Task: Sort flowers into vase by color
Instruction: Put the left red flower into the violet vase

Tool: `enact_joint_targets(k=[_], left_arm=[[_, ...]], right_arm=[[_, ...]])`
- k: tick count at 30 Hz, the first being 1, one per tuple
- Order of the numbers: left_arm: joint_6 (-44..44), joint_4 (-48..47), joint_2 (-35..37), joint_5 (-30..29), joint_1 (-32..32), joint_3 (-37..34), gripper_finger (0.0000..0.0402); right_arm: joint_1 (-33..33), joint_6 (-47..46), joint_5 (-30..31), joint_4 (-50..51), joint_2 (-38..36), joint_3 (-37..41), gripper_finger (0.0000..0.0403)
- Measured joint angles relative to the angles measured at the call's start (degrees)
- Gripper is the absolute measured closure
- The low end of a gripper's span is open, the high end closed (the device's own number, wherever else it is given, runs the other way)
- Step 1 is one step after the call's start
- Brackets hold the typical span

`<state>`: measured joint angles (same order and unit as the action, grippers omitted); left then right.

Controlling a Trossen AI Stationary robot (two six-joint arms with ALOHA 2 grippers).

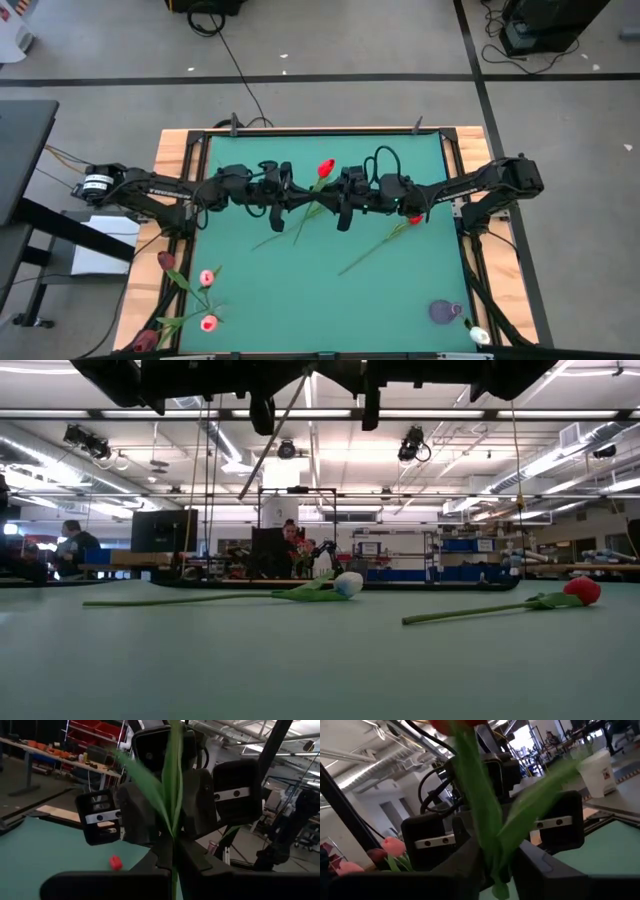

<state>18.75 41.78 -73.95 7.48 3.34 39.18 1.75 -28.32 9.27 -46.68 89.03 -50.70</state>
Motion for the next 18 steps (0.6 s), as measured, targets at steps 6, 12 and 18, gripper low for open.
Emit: enact_joint_targets(k=[6,12,18], left_arm=[[-0.4,-0.5,0.1,0.1,0.2,0.0,0.0387],[-1.7,-1.2,0.8,0.6,1.3,0.1,0.0345],[-1.7,-5.9,5.7,1.1,4.0,0.0,0.0245]], right_arm=[[-0.2,3.1,0.9,0.0,-0.6,0.0,0.0371],[-0.1,8.7,2.6,0.4,-1.3,0.0,0.0389],[0.4,16.0,8.4,3.8,-6.0,-0.2,0.0390]])
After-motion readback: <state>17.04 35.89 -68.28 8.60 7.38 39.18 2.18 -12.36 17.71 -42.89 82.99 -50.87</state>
